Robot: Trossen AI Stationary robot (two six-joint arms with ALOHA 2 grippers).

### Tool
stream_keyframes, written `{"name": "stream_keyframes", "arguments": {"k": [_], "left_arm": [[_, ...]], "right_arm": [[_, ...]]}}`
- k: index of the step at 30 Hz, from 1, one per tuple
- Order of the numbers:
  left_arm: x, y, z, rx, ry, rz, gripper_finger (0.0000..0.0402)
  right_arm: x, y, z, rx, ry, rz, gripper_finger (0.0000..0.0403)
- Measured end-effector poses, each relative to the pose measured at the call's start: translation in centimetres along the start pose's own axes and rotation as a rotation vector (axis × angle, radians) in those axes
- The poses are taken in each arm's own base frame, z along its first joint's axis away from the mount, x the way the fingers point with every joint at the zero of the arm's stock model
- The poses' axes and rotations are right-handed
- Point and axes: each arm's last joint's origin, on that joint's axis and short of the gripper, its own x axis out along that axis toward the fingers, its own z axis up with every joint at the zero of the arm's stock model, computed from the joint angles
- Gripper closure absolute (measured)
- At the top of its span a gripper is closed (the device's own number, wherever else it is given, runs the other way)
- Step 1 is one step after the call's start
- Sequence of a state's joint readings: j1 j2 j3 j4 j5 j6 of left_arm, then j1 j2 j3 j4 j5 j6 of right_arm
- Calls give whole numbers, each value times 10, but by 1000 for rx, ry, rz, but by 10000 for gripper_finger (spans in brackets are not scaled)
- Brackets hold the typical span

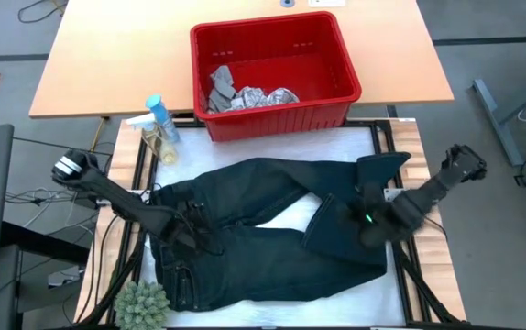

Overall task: Fold Laundry from Bin
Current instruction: Fold the blue jeans

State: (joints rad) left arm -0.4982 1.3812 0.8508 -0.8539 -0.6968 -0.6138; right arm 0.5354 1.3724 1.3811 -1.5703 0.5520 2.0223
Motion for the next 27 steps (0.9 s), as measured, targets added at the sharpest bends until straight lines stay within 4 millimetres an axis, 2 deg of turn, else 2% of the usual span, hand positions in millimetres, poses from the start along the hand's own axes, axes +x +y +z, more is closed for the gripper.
{"name": "stream_keyframes", "arguments": {"k": [3,6,9,13,16,18,22,27], "left_arm": [[-6,3,13,-86,-75,-141,401],[-4,3,19,-126,-72,-212,401],[7,3,19,-137,-1,-243,401],[25,-2,19,-194,81,-235,401],[37,-8,19,-200,107,-219,401],[43,-11,21,-209,110,-219,401],[51,-14,22,-226,122,-232,401],[53,-11,23,-237,134,-233,401]], "right_arm": [[29,7,34,-80,-64,-121,211],[56,6,75,-216,-60,-267,211],[83,-7,113,-322,66,-397,211],[107,-31,143,-348,199,-497,211],[114,-39,149,-331,238,-520,211],[120,-43,146,-335,258,-547,211],[133,-50,133,-334,281,-584,211],[156,-53,115,-317,304,-540,211]]}}
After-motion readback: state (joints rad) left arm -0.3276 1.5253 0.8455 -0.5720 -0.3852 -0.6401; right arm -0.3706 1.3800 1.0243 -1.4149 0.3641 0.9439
